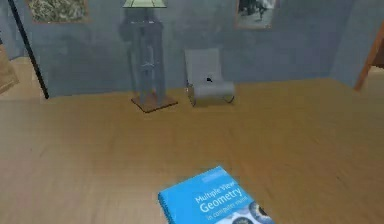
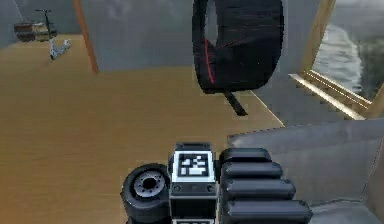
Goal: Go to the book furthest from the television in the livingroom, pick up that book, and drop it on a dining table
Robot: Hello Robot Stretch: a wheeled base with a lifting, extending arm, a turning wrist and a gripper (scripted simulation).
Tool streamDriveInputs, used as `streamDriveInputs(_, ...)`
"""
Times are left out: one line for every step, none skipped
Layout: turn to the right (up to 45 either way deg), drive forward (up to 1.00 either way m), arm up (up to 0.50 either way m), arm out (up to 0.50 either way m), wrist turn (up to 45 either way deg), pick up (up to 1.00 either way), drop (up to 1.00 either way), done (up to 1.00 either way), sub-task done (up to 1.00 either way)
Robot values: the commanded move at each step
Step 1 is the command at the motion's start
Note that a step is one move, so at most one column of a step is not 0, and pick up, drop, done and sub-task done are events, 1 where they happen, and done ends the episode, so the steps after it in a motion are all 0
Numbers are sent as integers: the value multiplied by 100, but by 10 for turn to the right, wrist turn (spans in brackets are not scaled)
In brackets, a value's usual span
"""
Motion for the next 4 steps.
streamDriveInputs(-120,0,0,0,0,0,0,0,0)
streamDriveInputs(0,10,0,0,0,0,0,0,0)
streamDriveInputs(-450,0,0,0,0,0,0,0,0)
streamDriveInputs(-450,0,0,0,0,0,0,0,0)
